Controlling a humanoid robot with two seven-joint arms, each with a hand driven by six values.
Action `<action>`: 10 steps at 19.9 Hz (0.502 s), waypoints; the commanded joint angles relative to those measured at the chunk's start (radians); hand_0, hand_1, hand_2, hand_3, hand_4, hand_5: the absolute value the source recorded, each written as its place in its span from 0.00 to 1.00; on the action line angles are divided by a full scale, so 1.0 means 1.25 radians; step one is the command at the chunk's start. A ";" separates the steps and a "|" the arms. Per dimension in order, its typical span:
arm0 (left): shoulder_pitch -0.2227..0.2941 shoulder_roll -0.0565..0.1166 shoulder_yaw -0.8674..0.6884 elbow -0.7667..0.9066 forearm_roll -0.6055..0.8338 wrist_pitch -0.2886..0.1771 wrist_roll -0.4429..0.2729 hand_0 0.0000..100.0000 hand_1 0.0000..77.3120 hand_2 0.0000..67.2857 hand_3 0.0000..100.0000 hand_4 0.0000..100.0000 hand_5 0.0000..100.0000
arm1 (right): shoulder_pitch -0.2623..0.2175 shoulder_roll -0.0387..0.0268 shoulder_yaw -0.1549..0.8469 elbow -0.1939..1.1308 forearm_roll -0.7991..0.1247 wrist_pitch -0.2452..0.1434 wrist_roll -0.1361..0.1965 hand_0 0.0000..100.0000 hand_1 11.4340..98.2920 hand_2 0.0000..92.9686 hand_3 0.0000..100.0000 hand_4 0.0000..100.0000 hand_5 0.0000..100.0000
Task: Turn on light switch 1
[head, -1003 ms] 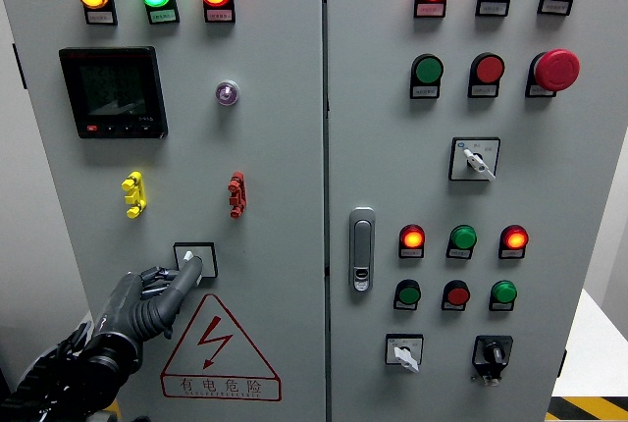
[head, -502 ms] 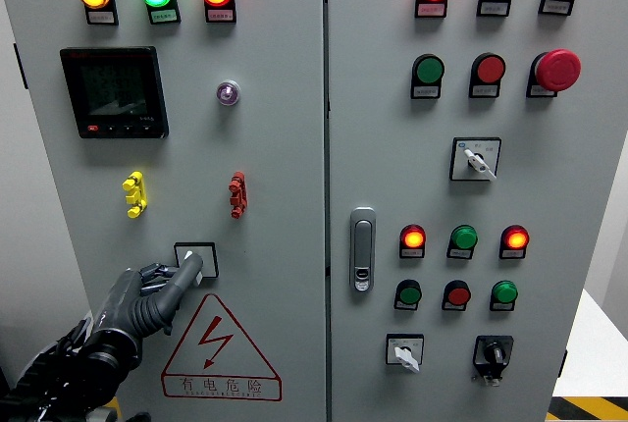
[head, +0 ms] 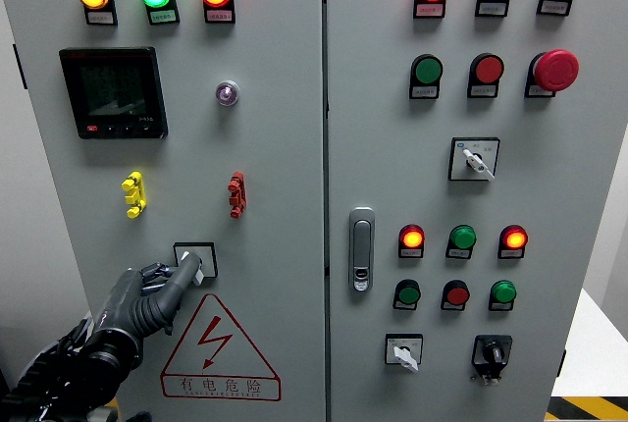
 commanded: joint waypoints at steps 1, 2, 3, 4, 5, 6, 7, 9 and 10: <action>0.000 0.000 -0.001 0.001 0.000 0.001 0.000 0.57 0.55 0.78 0.98 1.00 0.94 | 0.000 0.0000 0.000 0.000 0.000 -0.001 0.000 0.00 0.09 0.00 0.19 0.19 0.11; 0.000 0.000 -0.001 0.001 0.000 0.001 0.000 0.58 0.55 0.79 0.99 1.00 0.94 | 0.000 0.0000 0.000 0.000 0.000 0.000 0.000 0.00 0.09 0.00 0.19 0.19 0.11; 0.000 0.000 -0.001 0.001 0.000 0.001 0.000 0.59 0.55 0.79 0.99 1.00 0.94 | 0.000 0.0000 0.000 -0.001 0.000 0.000 0.000 0.00 0.09 0.00 0.19 0.19 0.11; 0.000 0.000 -0.002 0.001 0.000 0.002 0.000 0.59 0.55 0.79 0.99 1.00 0.94 | 0.000 -0.0012 0.000 -0.001 0.000 0.000 0.000 0.00 0.09 0.00 0.19 0.19 0.11; 0.000 0.000 -0.002 0.001 0.000 0.002 0.001 0.61 0.54 0.78 0.99 1.00 0.94 | 0.000 0.0000 0.000 0.000 0.000 0.000 0.000 0.00 0.09 0.00 0.19 0.19 0.11; 0.000 0.000 -0.002 0.001 0.000 0.002 0.001 0.61 0.54 0.78 0.99 1.00 0.94 | 0.000 0.0000 0.000 0.000 0.000 0.000 0.000 0.00 0.09 0.00 0.19 0.19 0.11; 0.000 0.000 -0.002 0.001 0.000 0.003 0.000 0.62 0.53 0.78 0.99 1.00 0.94 | 0.000 0.0000 0.000 -0.001 0.000 0.000 0.000 0.00 0.09 0.00 0.19 0.19 0.11; 0.002 0.002 -0.002 0.001 0.000 0.004 0.000 0.64 0.51 0.78 0.99 1.00 0.94 | 0.000 0.0000 0.000 0.000 0.000 0.000 0.000 0.00 0.09 0.00 0.19 0.19 0.11; 0.002 0.002 -0.002 0.001 0.000 0.004 0.000 0.65 0.49 0.78 0.99 1.00 0.94 | 0.000 0.0000 0.000 -0.001 0.000 0.000 0.000 0.00 0.09 0.00 0.19 0.19 0.11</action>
